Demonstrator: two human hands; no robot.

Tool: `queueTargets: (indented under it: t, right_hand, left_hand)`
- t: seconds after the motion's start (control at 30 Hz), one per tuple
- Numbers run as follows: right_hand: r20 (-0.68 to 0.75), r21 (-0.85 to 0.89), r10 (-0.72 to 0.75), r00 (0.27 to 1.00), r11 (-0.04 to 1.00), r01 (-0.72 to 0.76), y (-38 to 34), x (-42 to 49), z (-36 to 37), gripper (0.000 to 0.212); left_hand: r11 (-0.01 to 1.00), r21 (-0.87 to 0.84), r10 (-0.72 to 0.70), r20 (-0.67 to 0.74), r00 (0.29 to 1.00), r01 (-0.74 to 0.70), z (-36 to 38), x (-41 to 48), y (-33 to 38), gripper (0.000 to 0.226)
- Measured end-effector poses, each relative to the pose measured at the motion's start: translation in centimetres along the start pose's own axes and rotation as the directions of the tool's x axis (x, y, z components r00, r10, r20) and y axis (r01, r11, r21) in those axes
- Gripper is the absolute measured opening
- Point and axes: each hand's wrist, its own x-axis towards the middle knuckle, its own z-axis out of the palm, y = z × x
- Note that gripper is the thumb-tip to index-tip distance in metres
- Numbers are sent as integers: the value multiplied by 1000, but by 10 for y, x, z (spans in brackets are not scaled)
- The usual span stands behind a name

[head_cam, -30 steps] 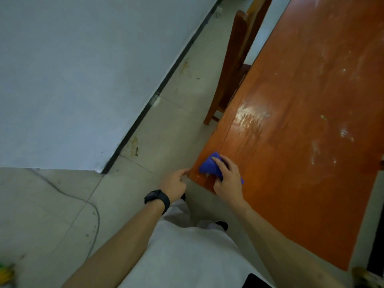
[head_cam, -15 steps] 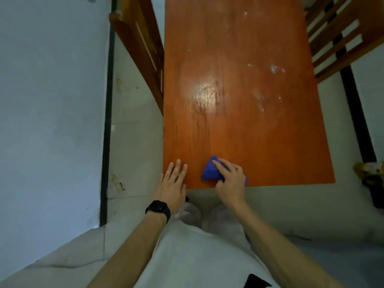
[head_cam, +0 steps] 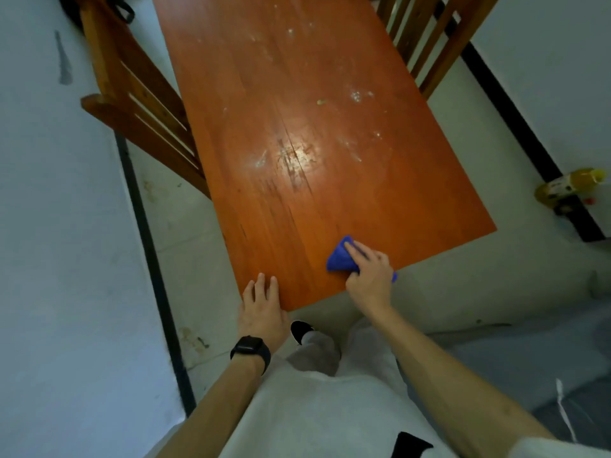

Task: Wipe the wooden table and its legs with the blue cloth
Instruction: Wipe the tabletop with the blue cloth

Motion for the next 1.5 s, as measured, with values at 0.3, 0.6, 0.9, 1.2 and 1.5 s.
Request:
queueTargets:
  t: [0.3,0.6,0.9,1.2,1.5]
  right_hand:
    - [203,270,-131,970,960,73,-4,2,-11,65]
    - [184,21,-202,962,979,202,2,-16,10,67]
    - [245,317,-18,969,946,-63,26,130,-90,51]
    - [-288,92,274,918,962,-258,56,258,-118,63]
    - [238,362,-240,941,921,143,-2,230,-93,51]
  left_hand:
    - [997,-55,60,29,998,-58,3,-1,-15,70]
    - [988,-135,-74,39,997,78,17,-12,1,79]
    - [955,-248,-196,-118,974,162,-43,57,36,70]
    - [904,-209,-302,305,903,373,-56,107,74,129]
    - [889,-140,-366,354,861,436,-66,112,86,133]
